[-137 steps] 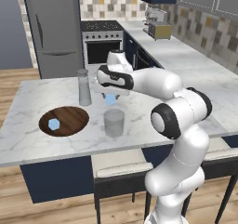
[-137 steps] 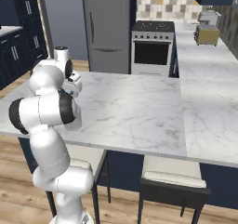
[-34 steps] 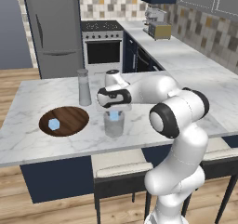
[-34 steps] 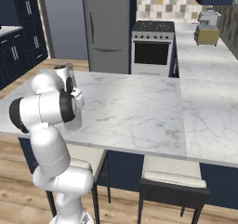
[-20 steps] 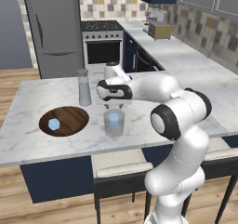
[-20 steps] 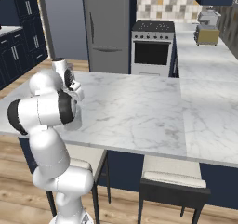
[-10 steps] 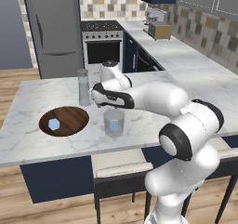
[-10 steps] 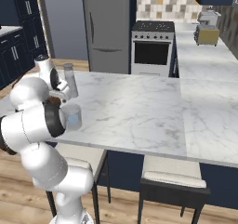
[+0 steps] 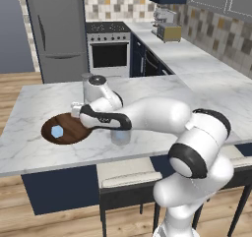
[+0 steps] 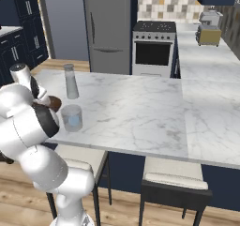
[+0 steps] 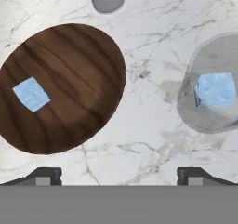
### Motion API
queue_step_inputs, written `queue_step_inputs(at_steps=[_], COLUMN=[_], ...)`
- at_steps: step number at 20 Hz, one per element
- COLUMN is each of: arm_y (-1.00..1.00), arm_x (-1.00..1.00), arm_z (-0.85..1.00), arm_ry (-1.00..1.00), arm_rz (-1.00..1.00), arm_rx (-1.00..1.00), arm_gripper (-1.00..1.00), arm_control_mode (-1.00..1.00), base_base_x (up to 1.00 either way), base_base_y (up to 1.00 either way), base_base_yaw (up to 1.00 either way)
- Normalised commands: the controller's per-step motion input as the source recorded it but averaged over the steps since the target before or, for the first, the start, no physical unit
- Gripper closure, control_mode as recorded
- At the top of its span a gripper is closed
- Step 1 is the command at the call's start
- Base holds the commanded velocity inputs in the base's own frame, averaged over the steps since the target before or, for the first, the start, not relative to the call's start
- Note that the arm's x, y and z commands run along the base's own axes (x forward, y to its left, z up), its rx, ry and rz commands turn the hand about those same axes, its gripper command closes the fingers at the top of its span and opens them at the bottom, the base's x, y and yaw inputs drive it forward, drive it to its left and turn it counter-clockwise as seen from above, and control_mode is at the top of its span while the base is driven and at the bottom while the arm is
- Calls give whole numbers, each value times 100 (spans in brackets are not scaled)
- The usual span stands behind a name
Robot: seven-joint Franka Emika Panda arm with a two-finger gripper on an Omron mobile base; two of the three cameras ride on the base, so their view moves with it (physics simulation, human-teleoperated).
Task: There are two ice cubes in the ice bowl. Place both ice cubes in the glass cup.
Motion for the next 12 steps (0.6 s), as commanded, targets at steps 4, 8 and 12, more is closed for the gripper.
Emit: queue_step_inputs(at_steps=[4, 8, 12], arm_y=[81, 67, 49], arm_x=[0, 0, 0], arm_z=[26, 3, 0], arm_ry=[3, 1, 0], arm_rz=[5, 16, 25], arm_rx=[4, 4, 7], arm_gripper=[-100, -100, -100], arm_control_mode=[-100, -100, -100], base_base_x=[0, 0, 0], base_base_y=[0, 0, 0], base_base_yaw=[0, 0, 0])
